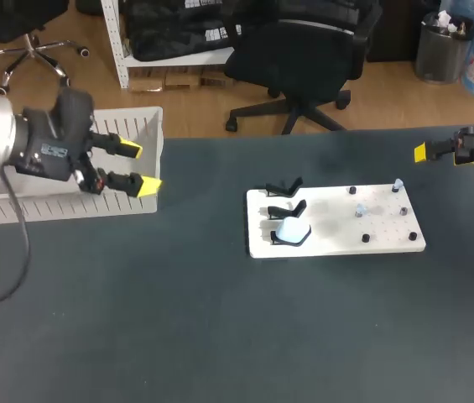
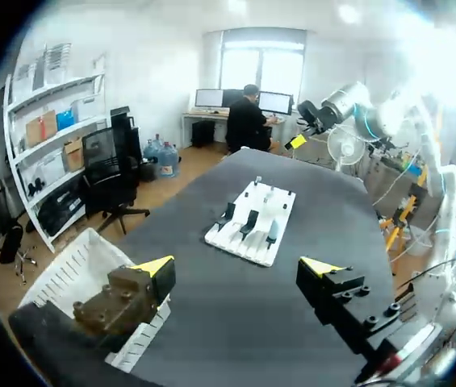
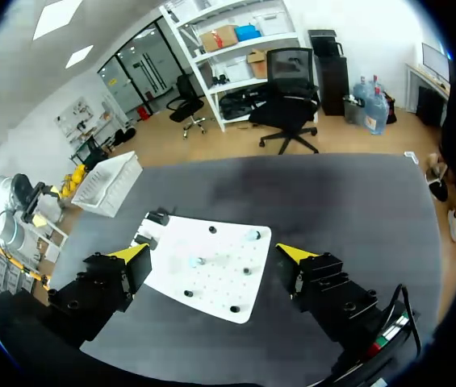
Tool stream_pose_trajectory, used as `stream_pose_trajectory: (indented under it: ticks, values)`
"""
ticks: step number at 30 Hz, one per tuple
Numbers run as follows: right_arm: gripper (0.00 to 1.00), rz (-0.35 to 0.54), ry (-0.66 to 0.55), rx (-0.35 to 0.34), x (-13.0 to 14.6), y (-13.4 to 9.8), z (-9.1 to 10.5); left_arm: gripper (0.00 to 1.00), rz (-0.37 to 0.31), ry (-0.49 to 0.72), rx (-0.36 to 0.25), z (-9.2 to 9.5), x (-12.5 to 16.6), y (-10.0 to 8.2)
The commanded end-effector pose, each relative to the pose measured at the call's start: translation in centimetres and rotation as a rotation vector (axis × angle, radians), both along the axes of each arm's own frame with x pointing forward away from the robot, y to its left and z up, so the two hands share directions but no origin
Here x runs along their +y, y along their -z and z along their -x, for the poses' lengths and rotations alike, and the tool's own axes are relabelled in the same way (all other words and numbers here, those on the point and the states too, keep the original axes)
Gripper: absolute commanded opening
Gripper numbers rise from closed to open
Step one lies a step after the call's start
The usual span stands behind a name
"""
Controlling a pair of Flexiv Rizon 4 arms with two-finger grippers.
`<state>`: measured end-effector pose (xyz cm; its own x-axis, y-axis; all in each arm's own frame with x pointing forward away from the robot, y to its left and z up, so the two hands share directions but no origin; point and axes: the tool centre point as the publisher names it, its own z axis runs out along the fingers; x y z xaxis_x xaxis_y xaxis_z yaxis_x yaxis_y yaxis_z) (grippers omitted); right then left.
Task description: Pick up each earbud case from the left stands, insert the matching earbuds, close the lid, and place the case in the box.
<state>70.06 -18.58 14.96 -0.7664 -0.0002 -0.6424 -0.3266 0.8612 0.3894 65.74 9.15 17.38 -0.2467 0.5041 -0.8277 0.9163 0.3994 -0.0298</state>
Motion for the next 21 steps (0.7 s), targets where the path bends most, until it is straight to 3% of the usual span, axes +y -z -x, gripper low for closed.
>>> stream_pose_trajectory:
  ticks: [1, 7, 10, 18, 21]
  values:
    - [1.00, 0.000, -0.002, 0.001, -0.1, 0.0, 0.0, 1.00, 0.134, 0.211, -0.114, 0.3, -1.1, 0.6]
    - [1.00, 0.000, -0.002, 0.001, -0.1, 0.0, 0.0, 1.00, 0.137, 0.358, -0.106, 1.3, -3.4, 1.4]
    - [1.00, 0.000, -0.002, 0.001, -0.1, 0.0, 0.0, 1.00, 0.132, 0.406, -0.074, 1.5, -4.7, 2.2]
    - [1.00, 0.000, -0.002, 0.001, -0.1, 0.0, 0.0, 1.00, 0.139, 0.444, -0.022, 1.8, -7.5, 4.9]
    - [1.00, 0.000, -0.002, 0.001, -0.1, 0.0, 0.0, 1.00, 0.128, 0.451, -0.031, 1.8, -8.4, 5.9]
